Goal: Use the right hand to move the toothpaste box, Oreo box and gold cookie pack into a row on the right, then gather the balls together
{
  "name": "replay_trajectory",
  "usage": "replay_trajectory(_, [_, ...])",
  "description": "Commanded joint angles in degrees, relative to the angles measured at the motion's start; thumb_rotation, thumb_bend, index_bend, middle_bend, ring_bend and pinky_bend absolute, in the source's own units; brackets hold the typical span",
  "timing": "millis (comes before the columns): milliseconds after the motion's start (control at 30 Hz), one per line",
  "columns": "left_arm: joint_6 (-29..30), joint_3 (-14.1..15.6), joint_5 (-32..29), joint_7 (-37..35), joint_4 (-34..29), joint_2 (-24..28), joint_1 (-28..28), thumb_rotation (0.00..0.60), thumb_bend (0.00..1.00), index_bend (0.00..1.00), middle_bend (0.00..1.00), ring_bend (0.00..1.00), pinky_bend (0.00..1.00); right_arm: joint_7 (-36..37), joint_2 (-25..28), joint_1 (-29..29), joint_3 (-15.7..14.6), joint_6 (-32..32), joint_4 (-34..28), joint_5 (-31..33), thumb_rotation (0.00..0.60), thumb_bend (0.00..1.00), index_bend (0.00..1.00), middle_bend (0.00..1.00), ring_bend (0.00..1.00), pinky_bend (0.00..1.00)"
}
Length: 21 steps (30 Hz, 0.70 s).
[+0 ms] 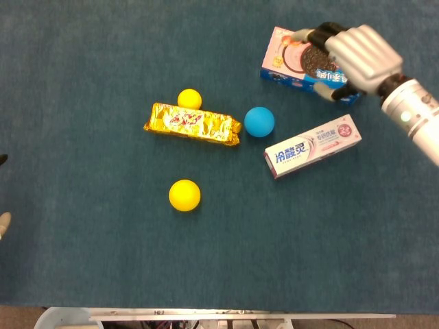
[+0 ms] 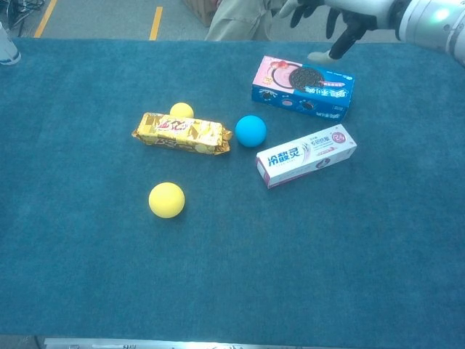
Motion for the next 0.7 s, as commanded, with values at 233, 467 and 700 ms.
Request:
replay_trajectory(233, [0.71, 0.23, 0.06, -0.57, 0.27, 0.15, 0.61, 0.600, 0.31, 0.08, 0.19, 0.03, 0.07, -3.19, -1.75, 2.32, 0.25, -0.44, -4.09, -0.71, 0.600, 0.20, 0.18, 0.28, 0.16, 0.38])
replay_trajectory(467, [1.47, 0.54, 0.21, -1.40, 0.80, 0.31, 1.32, 0.600, 0.31, 0.08, 0.19, 0.03, 0.07, -12.18, -4.51, 6.60, -2.67, -1.65, -3.80, 6.15, 0.600, 0.10, 0.21, 0.28, 0.16, 0.38])
replay_trajectory(700, [1.60, 0.76, 0.41, -1.92, 1.26, 0.25, 1.62, 0.600, 0.31, 0.08, 0.19, 0.03, 0.07, -19.09, -10.12, 10.33, -5.41, -0.14, -0.30, 14.41, 0.600, 0.03, 0.21, 0.29, 0.16, 0.40])
